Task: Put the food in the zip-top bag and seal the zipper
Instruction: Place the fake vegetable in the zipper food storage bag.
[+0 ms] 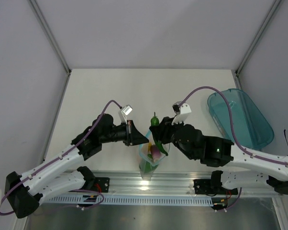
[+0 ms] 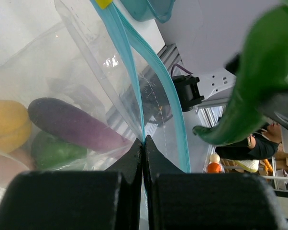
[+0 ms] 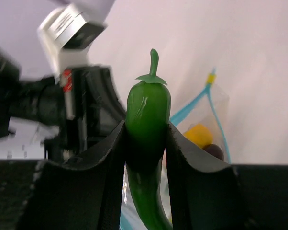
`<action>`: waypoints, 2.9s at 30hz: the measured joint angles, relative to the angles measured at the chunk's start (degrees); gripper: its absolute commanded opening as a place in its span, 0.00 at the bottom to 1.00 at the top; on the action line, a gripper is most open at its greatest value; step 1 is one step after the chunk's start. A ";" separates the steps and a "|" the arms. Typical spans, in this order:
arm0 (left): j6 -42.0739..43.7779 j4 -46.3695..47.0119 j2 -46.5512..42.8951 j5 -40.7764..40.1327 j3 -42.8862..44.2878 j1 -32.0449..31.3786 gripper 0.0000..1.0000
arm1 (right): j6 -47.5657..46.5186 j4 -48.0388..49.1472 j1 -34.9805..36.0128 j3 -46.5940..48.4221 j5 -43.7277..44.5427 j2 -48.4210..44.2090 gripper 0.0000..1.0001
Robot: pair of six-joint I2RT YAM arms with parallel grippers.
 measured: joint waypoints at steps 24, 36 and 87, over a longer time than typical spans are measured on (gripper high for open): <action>-3.54 3.17 -5.73 -6.75 -3.80 -0.02 0.01 | 37.92 -28.20 4.00 13.97 24.37 19.78 0.00; -3.63 3.28 -5.73 -7.89 -3.80 -0.02 0.01 | 40.33 -32.00 5.81 13.97 22.40 23.71 0.27; -2.01 -0.42 -6.99 -8.02 -2.45 -0.26 0.00 | 11.13 -16.11 -5.14 2.08 -8.70 14.75 0.00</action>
